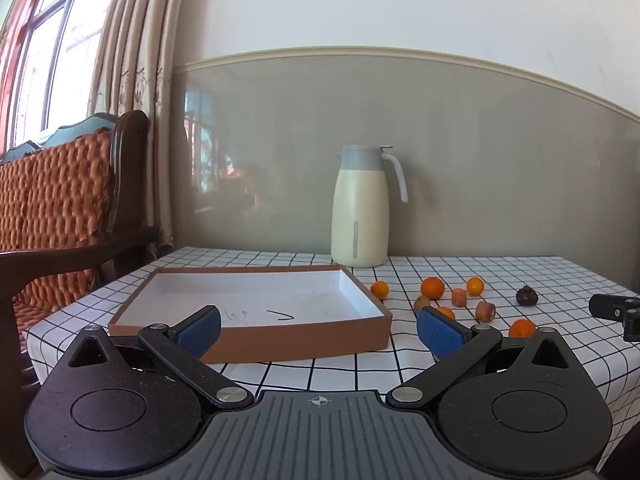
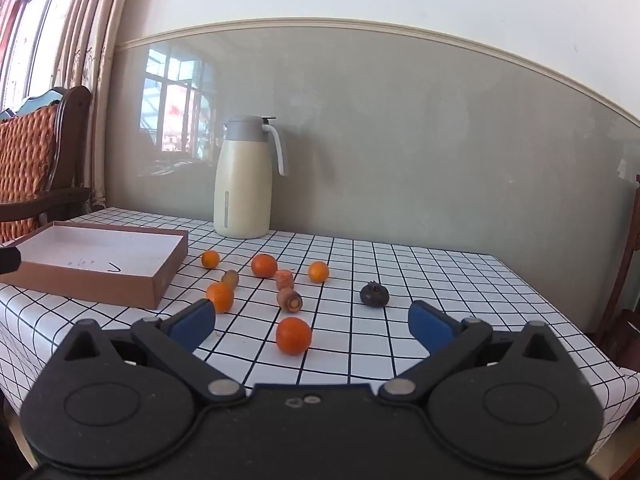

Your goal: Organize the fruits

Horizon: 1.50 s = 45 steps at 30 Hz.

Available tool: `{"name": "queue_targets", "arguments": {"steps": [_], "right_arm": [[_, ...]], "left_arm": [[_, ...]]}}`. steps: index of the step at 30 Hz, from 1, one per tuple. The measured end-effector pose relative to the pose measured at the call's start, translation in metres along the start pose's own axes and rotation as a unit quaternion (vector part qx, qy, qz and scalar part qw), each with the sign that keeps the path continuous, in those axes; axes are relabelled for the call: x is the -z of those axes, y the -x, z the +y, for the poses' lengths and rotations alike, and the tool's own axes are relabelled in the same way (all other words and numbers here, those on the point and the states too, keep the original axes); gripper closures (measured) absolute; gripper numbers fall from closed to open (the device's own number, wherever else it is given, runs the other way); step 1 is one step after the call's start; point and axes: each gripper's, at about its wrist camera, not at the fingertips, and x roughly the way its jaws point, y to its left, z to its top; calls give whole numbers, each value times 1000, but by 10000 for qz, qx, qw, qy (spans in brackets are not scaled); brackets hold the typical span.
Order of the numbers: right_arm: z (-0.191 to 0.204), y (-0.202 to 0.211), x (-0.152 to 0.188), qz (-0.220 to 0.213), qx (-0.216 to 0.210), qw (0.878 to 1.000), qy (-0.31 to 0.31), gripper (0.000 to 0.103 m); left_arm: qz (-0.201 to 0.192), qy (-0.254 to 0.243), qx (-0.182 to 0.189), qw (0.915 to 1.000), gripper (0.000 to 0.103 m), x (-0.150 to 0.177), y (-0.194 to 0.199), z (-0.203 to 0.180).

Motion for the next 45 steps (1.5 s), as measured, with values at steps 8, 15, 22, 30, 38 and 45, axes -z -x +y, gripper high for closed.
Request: {"name": "queue_targets", "arguments": {"steps": [8,15,22,30,38,45], "right_arm": [[0,0,0,-32,-57,10000,43,6],[2,1,1,-12,-101,9999,65,6],[2,2,1,-30,-95,9999,57,6],[1,1,0,-33,-87,9999,104,6],[1,1,1,-32,-88,9999,85,6],[2,0,-1,87,-112,9994,320,6]], "left_arm": [[40,-80,36,10000,0,-2,-1,-2],[67,-69,41,9999,0,-4,-2,-2],[60,-35,35,10000,0,-4,-2,-2],[65,-54,10,10000,0,-3,-1,-3],[50,-27,-2,10000,0,-3,-1,-2],[89,-111,55,9999,0,-4,-2,-5]]}}
